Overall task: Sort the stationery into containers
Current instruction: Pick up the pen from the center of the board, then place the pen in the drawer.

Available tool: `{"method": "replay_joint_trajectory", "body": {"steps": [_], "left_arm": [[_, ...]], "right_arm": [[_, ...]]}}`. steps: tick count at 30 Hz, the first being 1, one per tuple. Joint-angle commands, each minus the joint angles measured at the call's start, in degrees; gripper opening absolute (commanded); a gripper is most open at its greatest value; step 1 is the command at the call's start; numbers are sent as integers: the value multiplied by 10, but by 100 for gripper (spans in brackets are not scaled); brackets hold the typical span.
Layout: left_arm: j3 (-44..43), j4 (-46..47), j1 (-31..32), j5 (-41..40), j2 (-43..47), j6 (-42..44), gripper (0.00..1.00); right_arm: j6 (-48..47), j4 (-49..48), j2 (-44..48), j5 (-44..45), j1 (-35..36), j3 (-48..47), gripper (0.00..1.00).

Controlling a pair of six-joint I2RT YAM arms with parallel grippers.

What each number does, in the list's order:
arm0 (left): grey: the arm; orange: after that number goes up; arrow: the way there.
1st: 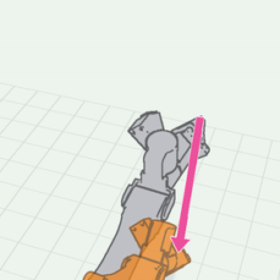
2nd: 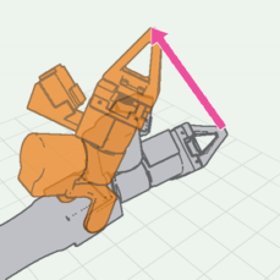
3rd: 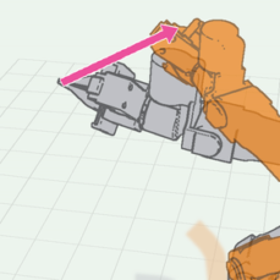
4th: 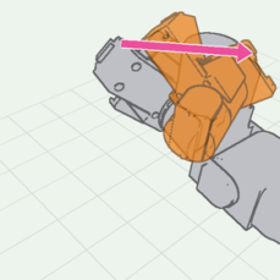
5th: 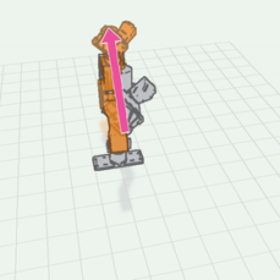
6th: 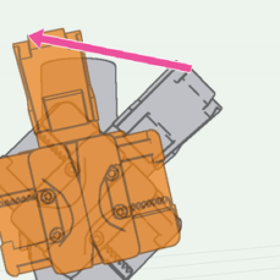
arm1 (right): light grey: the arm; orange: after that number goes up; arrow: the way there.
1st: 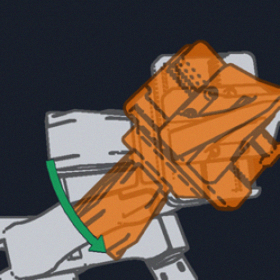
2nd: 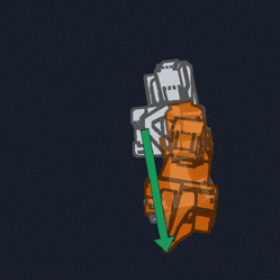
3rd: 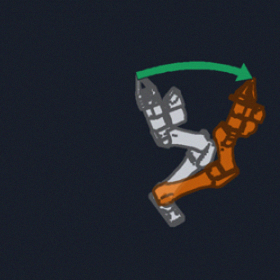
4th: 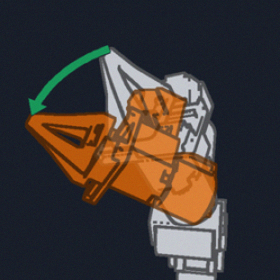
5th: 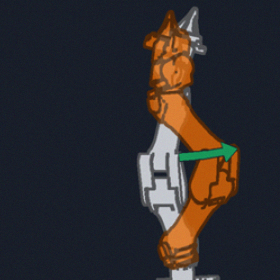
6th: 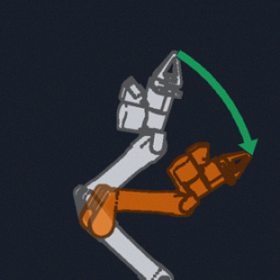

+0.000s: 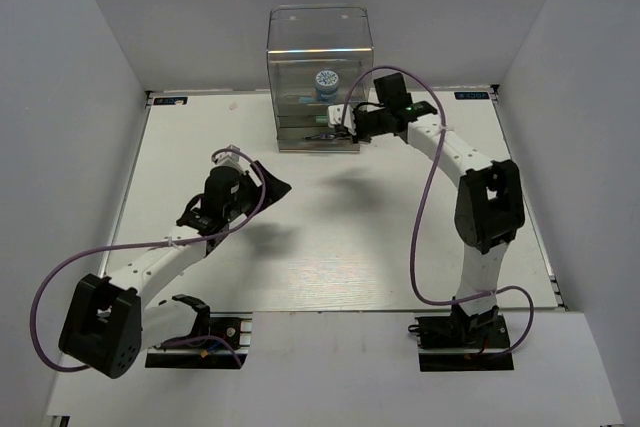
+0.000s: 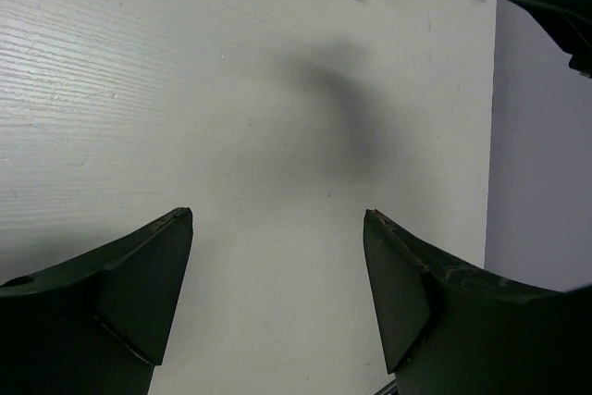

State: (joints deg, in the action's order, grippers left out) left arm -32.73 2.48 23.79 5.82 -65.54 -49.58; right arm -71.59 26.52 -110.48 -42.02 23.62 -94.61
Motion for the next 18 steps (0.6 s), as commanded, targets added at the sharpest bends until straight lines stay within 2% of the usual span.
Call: {"method": "replay_joint_trajectory", "body": {"steps": [1,8,12,17,18], "left_arm": [[12,-16,-1,-15,32,0,84],[28,-34,-1,-27,57,-10,84],[28,-39,-1,-32,62,-10,84],[28,-39,-1,-37,62,-10,84],[28,-39,-1,-37,62,-10,84]], "right_arm": [[95,-148,-19,-61,14,-11,0],[137,-314,-94,-11,39,-30,0],[143,-298,-159,4,35,-103,0],[119,-300,-180,27,33,-110,0],[118,-292,-182,30,34,-110,3]]}}
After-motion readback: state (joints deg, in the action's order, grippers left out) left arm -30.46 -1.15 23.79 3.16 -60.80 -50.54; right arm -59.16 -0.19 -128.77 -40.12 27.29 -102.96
